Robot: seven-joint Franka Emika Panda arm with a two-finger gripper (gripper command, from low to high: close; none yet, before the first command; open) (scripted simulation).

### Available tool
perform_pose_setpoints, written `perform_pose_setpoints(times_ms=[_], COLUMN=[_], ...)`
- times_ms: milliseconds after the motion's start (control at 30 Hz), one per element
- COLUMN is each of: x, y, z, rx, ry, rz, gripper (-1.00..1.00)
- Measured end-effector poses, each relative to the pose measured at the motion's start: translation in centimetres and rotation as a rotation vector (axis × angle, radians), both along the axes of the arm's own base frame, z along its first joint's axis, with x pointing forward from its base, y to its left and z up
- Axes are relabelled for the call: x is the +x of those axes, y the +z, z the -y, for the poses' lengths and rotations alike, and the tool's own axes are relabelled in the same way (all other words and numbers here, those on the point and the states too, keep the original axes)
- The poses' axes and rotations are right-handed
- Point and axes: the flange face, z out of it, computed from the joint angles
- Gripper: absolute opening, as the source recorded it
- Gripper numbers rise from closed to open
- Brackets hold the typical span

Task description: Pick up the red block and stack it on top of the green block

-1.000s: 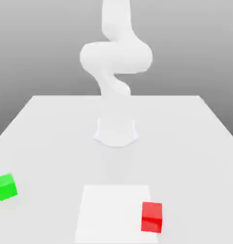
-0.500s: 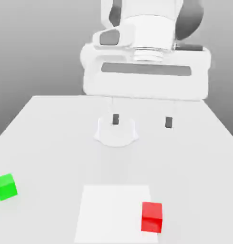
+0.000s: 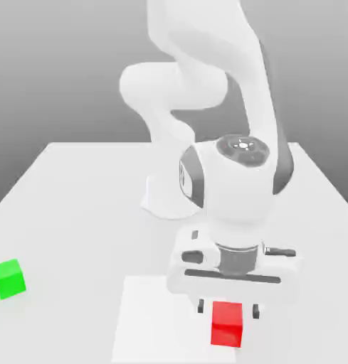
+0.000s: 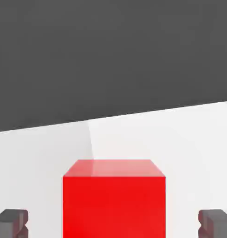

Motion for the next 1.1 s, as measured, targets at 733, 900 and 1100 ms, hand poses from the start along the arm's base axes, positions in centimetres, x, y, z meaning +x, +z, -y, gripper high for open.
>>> perform_pose_setpoints(times_ms=[733,900,1100], x=[-3.3,-11.9,-12.6], y=[7.9,7.6,3.3], z=[27.4,41.3,42.2], rx=[-0.011,-0.001,0.000], ry=[-0.541,-0.859,-0.880], rz=[-0.006,-0.001,-0.001], gripper=[-1.00,-1.00,1.00])
